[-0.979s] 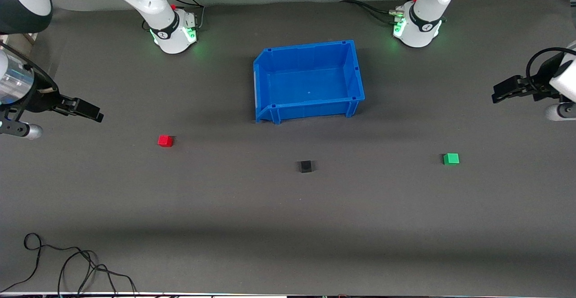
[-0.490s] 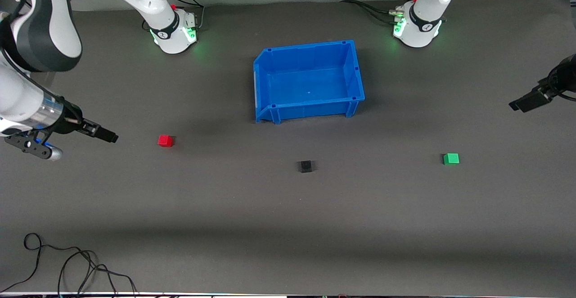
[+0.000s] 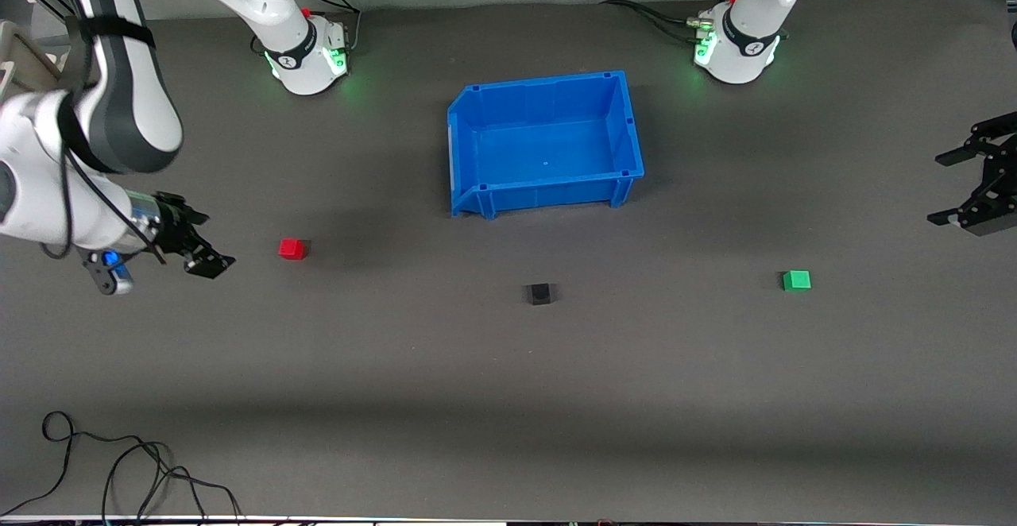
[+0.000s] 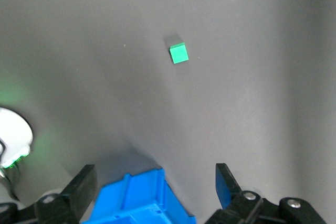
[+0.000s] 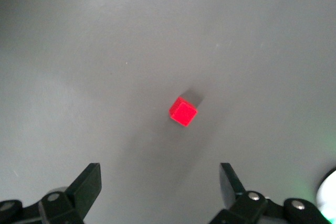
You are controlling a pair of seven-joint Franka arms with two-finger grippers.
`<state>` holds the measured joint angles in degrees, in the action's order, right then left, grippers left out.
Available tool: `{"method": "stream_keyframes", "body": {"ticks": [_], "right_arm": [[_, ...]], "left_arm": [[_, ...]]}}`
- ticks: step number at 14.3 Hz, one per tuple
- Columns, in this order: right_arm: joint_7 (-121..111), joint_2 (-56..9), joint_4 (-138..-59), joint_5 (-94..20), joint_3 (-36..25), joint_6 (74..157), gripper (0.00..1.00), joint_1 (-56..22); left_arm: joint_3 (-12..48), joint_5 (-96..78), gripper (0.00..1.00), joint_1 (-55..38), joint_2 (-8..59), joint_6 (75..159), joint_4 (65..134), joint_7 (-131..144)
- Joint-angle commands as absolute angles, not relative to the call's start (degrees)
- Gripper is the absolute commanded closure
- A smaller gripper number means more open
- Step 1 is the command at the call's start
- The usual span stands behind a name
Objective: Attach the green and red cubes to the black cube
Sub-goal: 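Reach the right gripper toward the red cube while the left gripper reaches the green cube, then lower and close the right gripper on the red cube while the left grasps green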
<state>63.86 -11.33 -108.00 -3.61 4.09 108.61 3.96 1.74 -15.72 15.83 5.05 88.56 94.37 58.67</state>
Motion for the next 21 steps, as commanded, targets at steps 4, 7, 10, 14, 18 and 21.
{"method": "stream_keyframes", "body": {"ticks": [4,7,10,14,18,21], "right_arm": [[85.4,-18.5,-110.4,-4.4,3.5,116.4,0.01,2.7],[86.8,-19.1,-115.6,-1.4,3.7,119.2,0.00,2.2],[92.4,-18.6,-122.4,3.4,4.0,128.6,0.01,2.2],[95.0,-18.8,-127.1,3.5,4.2,132.5,0.01,1.1],[94.9,-19.8,-127.9,5.7,4.2,134.2,0.04,1.1],[95.1,-22.0,-127.9,8.0,4.1,135.8,0.06,1.2]], "left_arm": [[2.5,-22.0,0.00,19.5,6.2,102.7,109.1,60.6],[2.6,-23.2,0.00,19.2,12.9,108.0,109.2,60.2],[2.6,-26.9,0.00,19.1,18.8,113.0,109.0,55.6],[2.7,-30.6,0.00,18.5,25.5,120.0,108.9,54.8],[3.3,-30.6,0.00,17.5,29.9,124.9,108.8,54.6],[3.4,-30.8,0.00,17.7,32.1,126.6,109.0,51.1]]}}
